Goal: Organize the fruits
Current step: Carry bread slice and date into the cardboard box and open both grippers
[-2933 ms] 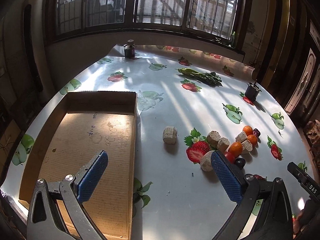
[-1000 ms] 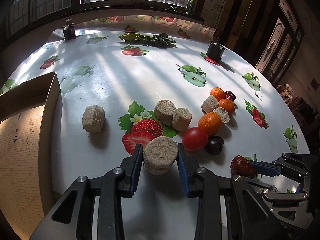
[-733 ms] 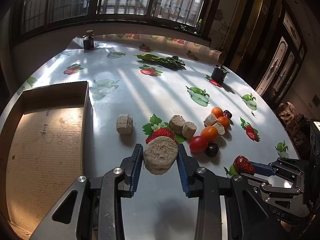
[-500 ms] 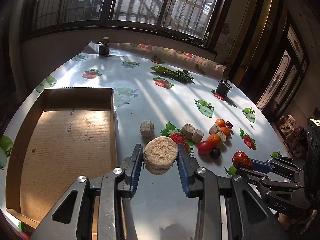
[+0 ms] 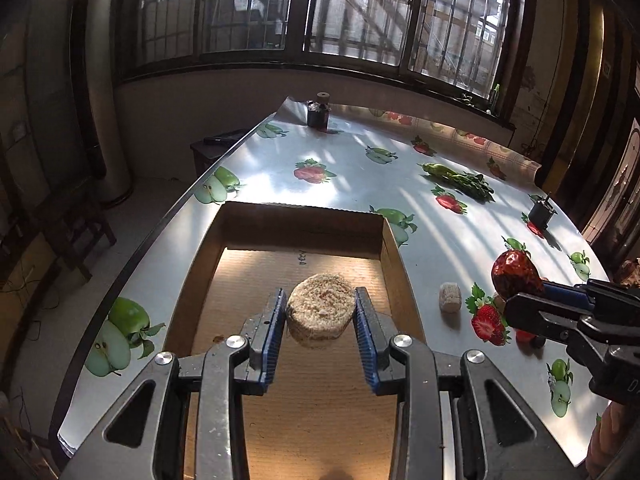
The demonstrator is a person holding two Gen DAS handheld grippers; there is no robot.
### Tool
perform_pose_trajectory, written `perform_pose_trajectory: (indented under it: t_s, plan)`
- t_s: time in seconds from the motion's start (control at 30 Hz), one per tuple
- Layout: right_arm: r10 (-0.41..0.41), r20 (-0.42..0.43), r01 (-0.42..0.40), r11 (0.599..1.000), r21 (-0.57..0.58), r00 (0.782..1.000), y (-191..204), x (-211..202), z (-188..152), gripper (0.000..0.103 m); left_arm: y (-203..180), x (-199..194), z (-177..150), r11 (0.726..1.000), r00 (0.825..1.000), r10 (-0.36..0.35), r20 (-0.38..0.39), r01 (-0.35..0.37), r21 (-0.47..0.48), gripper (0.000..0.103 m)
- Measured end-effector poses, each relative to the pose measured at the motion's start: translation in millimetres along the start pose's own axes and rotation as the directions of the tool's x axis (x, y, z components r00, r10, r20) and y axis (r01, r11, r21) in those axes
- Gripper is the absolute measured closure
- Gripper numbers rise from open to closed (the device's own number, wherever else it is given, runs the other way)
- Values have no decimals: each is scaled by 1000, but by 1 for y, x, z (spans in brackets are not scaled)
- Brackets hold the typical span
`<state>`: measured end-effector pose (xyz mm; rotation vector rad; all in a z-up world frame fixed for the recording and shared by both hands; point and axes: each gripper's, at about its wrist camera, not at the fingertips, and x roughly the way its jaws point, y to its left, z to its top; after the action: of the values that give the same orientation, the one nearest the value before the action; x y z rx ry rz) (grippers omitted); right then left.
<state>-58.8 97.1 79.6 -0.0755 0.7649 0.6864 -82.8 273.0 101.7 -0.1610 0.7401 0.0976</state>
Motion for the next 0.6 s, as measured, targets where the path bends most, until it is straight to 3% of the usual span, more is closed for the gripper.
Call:
perform_pose_trajectory:
  t_s: [0.27, 0.6]
  plan:
    - [40, -93, -33, 997, 70, 995, 0, 84, 15, 73, 26, 47, 19, 997, 996, 69, -58, -70, -16, 70]
    - [-8, -166, 16, 999, 49, 986, 0, 145, 19, 73, 41, 99, 21, 996, 984, 56, -167, -66, -54, 70]
